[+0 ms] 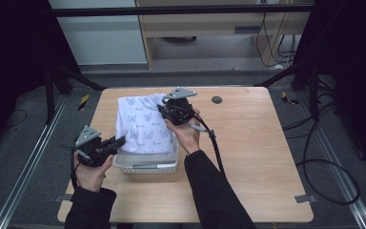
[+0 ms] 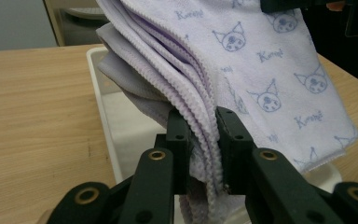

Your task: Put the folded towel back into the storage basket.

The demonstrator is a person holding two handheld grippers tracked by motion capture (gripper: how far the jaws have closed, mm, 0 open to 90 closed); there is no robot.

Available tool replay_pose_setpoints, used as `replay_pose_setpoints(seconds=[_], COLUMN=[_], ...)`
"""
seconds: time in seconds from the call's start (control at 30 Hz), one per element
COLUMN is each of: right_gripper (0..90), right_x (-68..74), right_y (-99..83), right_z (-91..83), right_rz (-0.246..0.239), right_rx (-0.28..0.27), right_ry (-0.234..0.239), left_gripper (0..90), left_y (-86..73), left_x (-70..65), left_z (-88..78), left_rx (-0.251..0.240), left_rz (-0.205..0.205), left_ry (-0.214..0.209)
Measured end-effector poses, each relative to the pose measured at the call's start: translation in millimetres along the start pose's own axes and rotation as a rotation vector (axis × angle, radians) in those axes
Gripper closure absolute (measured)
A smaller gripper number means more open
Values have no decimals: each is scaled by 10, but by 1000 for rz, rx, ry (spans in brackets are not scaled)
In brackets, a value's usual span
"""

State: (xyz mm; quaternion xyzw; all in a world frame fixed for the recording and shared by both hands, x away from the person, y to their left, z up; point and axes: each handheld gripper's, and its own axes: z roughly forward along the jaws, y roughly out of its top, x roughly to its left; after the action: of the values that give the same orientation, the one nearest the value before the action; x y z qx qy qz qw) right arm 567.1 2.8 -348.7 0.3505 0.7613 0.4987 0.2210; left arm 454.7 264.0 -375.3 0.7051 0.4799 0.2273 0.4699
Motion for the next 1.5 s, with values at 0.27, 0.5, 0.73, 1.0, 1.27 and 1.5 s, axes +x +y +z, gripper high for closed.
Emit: replay_pose_setpoints(seconds=[0.27,0.5,0.73,1.0,1.27,1.5], right_gripper=[760,759,759,757,756,754], right_x=[-16,-54,-69,-75,-90,-84], right_y=[-70,-169,-241,-342,-434,-476], right_z=[131,182,236,316,363,414], right_rz=[7,25,29,38,40,38], right_rx=[22,40,49,77,102,121], right_ry=[-2,-4,-4,-11,-15,-23], left_gripper=[760,760,761,760,760,760], left_y=[-45,-109,-158,-224,-277,-312], left_x=[57,68,100,105,102,105], left_z=[85,184,258,349,420,468], left_rx=[24,50,77,113,138,156], left_rz=[4,17,18,27,36,39], left_ry=[8,14,24,31,40,44])
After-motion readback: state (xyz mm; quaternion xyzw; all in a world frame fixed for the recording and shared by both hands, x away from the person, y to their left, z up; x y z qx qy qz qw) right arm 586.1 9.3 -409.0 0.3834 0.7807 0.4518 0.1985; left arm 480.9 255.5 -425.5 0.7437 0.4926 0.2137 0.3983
